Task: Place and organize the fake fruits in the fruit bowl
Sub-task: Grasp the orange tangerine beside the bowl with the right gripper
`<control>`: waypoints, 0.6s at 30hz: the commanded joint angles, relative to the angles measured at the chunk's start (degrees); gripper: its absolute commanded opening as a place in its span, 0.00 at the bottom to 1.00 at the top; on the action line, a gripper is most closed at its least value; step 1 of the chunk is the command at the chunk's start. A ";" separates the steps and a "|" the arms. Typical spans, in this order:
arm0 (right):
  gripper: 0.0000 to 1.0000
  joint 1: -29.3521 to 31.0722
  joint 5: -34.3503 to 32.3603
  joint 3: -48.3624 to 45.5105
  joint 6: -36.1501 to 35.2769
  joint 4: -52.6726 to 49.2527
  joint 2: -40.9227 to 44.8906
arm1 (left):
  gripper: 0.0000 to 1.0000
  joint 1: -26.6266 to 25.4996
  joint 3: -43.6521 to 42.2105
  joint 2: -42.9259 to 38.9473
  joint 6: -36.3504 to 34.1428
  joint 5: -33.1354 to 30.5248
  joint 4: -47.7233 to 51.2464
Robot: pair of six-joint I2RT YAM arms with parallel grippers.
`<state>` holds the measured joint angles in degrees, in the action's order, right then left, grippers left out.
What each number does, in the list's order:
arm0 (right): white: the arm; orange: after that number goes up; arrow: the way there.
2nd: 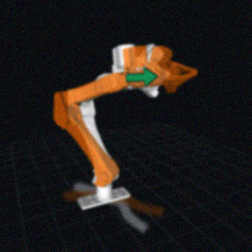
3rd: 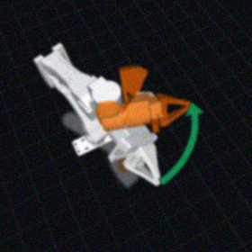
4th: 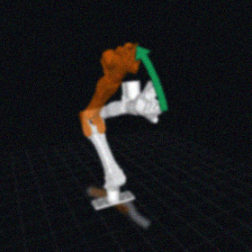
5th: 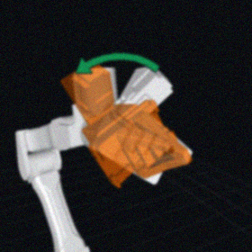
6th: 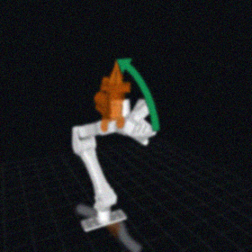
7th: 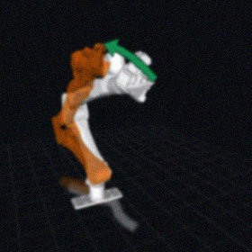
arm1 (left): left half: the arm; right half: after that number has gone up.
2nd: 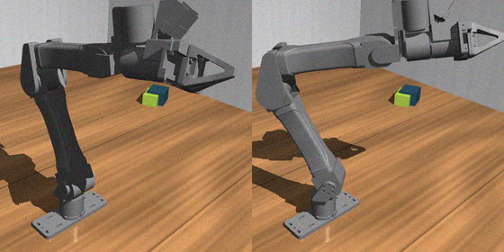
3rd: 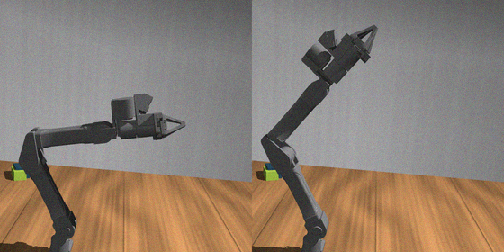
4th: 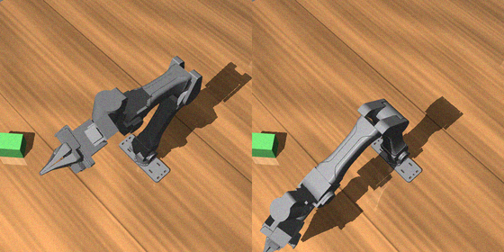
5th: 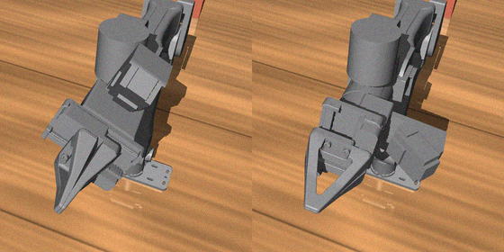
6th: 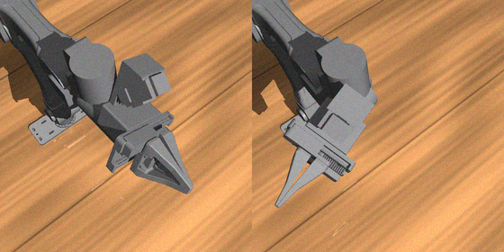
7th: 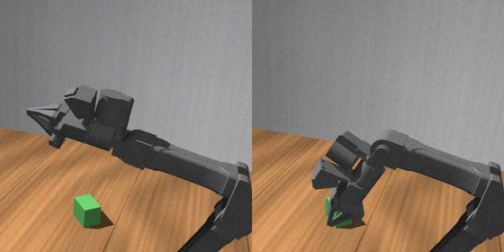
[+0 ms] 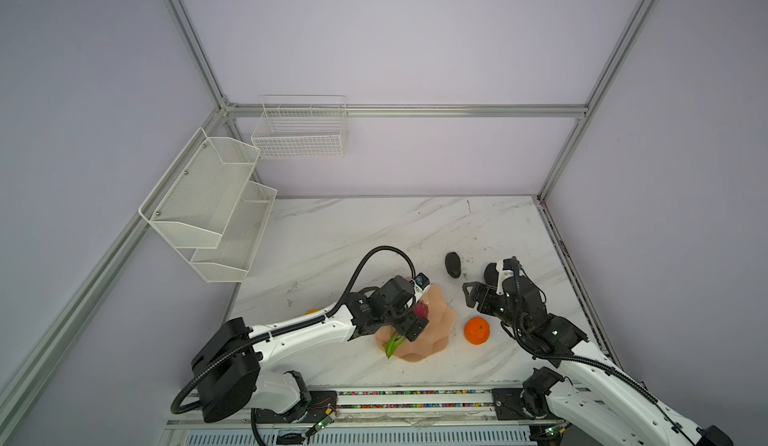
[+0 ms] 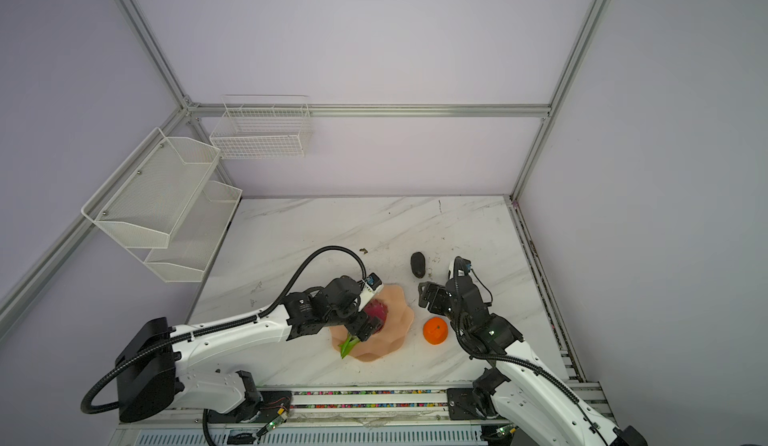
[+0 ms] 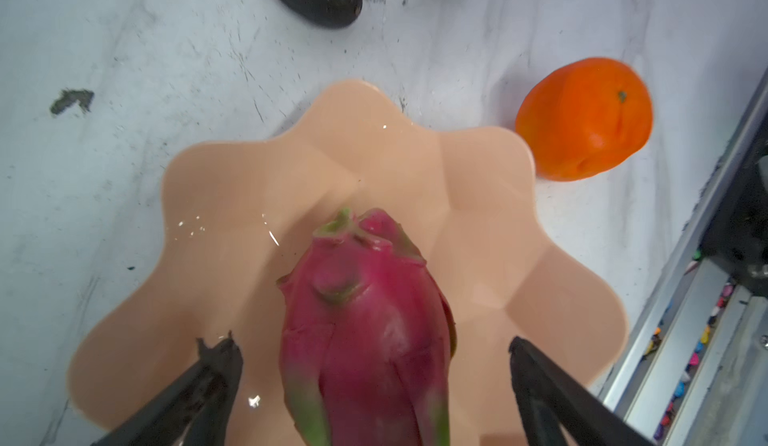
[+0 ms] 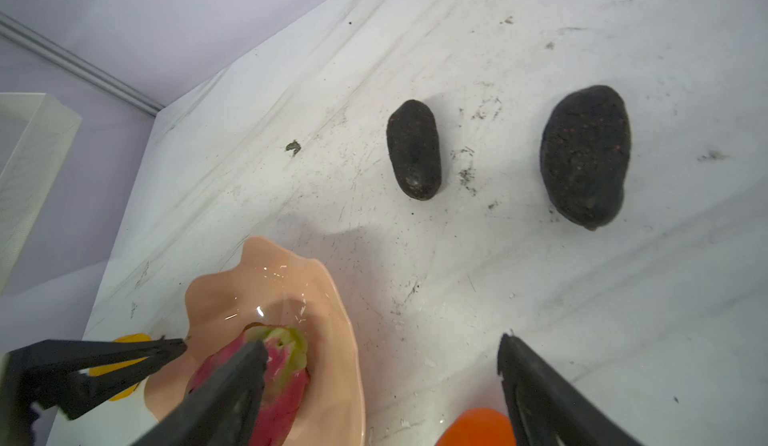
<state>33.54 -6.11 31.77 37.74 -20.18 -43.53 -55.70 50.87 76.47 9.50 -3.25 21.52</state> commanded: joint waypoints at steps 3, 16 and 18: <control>0.90 8.59 -13.44 3.51 14.58 -12.99 -5.31 | 1.00 -0.40 3.02 -5.73 -3.06 5.89 1.75; 0.90 16.89 -16.03 5.22 24.63 -23.33 -11.93 | 1.00 -1.16 7.71 -4.75 -7.03 13.83 4.75; 0.90 17.97 -15.97 5.44 25.73 -23.52 -14.38 | 1.00 -1.18 7.44 -4.69 -7.04 13.50 4.76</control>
<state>50.06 -20.71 36.29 59.86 -39.99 -55.31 -56.49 52.75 71.75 4.19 8.64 26.26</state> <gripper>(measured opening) 0.904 0.998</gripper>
